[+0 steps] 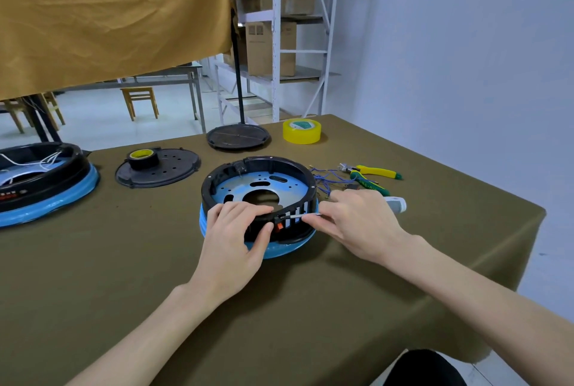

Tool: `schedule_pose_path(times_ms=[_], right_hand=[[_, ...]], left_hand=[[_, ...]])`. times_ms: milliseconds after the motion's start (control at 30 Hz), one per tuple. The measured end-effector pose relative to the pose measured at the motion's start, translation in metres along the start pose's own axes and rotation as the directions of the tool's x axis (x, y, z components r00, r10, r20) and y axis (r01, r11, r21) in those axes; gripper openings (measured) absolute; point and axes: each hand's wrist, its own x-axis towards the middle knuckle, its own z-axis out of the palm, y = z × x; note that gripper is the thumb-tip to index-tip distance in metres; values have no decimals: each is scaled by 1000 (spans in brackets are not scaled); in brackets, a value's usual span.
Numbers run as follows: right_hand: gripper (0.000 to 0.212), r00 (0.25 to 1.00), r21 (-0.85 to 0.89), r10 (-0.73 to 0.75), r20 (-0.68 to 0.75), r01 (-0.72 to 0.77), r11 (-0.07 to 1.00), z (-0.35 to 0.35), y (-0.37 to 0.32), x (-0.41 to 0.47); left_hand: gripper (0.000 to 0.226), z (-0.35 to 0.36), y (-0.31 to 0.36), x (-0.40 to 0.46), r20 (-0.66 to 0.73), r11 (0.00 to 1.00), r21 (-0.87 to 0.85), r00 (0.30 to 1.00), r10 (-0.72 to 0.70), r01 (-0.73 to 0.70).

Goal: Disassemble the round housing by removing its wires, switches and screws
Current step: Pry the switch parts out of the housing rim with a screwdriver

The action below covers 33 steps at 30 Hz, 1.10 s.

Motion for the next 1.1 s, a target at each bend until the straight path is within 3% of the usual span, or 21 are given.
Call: schedule_pose_path(times_ms=[267,733,900,1100], right_hand=[[54,995,-42,-95,-25,94,995,-1,8,11],[74,988,-30,-153,-21,152,988,14,15,33],[16,980,123,-18,-199,44,991,29,4,58],[21,983,163,-125,-138,147,976,43,14,68]], left_hand=[[29,0,-1,1,5,1000,11,1000,8,-8],[37,4,7,-1,75,997,37,995,60,-62],[37,1,3,2,117,998,30,992,55,-59],[41,1,-1,5,117,999,40,993,24,-29]])
